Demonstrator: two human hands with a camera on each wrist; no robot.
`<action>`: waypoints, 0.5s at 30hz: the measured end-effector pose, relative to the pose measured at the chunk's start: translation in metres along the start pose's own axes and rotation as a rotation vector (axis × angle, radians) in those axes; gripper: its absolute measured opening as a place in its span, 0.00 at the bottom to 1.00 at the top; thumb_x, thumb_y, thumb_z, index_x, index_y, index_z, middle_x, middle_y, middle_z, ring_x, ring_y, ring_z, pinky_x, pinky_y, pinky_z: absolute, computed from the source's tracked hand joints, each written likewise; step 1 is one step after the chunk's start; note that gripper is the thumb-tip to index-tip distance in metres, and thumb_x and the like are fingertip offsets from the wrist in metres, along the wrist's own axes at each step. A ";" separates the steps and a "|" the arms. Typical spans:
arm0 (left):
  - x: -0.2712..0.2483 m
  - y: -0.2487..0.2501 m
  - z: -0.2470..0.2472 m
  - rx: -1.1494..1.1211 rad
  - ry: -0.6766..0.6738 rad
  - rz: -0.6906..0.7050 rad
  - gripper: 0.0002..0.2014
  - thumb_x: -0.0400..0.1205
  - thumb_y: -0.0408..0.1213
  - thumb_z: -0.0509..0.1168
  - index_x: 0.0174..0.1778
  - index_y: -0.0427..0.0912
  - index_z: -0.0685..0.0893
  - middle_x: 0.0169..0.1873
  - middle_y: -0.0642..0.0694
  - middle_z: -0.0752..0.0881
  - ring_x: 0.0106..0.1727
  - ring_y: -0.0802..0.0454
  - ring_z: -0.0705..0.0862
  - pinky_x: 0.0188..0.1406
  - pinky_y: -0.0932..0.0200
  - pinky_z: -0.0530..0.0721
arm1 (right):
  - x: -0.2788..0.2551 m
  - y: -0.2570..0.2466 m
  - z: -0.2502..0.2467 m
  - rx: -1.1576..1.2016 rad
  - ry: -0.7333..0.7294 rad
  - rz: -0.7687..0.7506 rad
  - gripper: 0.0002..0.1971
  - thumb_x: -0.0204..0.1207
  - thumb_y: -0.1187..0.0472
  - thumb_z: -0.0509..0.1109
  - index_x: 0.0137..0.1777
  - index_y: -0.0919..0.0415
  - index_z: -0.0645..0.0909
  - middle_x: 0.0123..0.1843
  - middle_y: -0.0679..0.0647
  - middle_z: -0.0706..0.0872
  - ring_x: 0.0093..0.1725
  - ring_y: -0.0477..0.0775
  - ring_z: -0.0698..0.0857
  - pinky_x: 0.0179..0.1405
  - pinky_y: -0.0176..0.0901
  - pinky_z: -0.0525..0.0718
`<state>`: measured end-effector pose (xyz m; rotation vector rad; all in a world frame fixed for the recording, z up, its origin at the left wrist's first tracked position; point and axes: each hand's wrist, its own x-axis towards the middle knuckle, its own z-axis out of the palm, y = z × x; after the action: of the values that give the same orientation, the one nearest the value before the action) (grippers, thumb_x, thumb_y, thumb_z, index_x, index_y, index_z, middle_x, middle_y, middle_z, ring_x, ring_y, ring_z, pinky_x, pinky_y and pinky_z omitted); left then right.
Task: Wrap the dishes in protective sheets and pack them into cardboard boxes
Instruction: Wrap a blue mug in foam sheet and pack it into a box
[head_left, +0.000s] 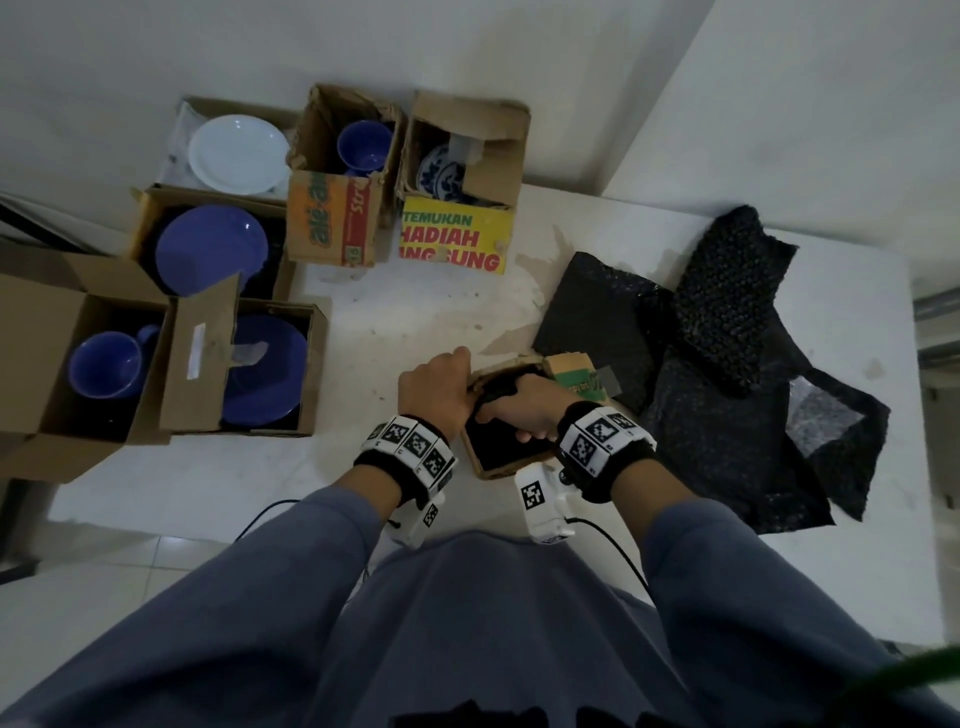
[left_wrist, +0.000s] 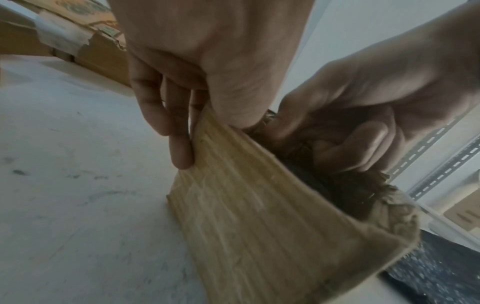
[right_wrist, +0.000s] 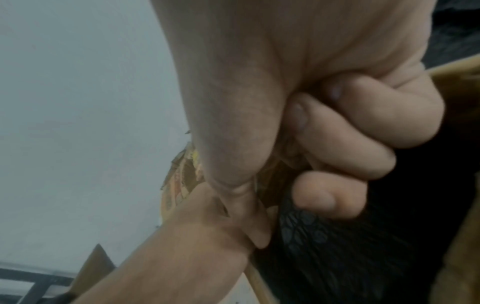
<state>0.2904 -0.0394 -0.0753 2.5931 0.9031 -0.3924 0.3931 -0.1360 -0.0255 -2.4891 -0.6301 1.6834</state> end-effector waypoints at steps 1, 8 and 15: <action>0.000 0.000 0.001 0.000 -0.002 0.002 0.13 0.83 0.48 0.64 0.53 0.43 0.73 0.49 0.43 0.84 0.47 0.37 0.85 0.38 0.51 0.71 | -0.001 0.002 0.000 0.007 0.023 -0.010 0.20 0.73 0.42 0.73 0.43 0.61 0.80 0.25 0.53 0.84 0.25 0.52 0.80 0.25 0.39 0.72; -0.001 -0.007 0.006 -0.079 0.023 0.044 0.11 0.82 0.43 0.66 0.49 0.43 0.69 0.45 0.42 0.83 0.41 0.38 0.81 0.34 0.52 0.70 | -0.005 0.015 0.005 0.043 0.042 0.017 0.24 0.73 0.43 0.74 0.57 0.61 0.77 0.33 0.54 0.88 0.31 0.51 0.85 0.27 0.38 0.76; 0.000 -0.015 -0.002 -0.249 -0.093 0.016 0.12 0.78 0.44 0.69 0.44 0.46 0.71 0.39 0.46 0.82 0.38 0.42 0.79 0.31 0.53 0.72 | 0.003 0.002 0.010 0.115 0.023 0.029 0.19 0.73 0.43 0.74 0.37 0.59 0.78 0.25 0.52 0.81 0.22 0.49 0.78 0.19 0.32 0.71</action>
<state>0.2806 -0.0274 -0.0772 2.3348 0.8418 -0.3676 0.3861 -0.1384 -0.0325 -2.4457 -0.4823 1.6484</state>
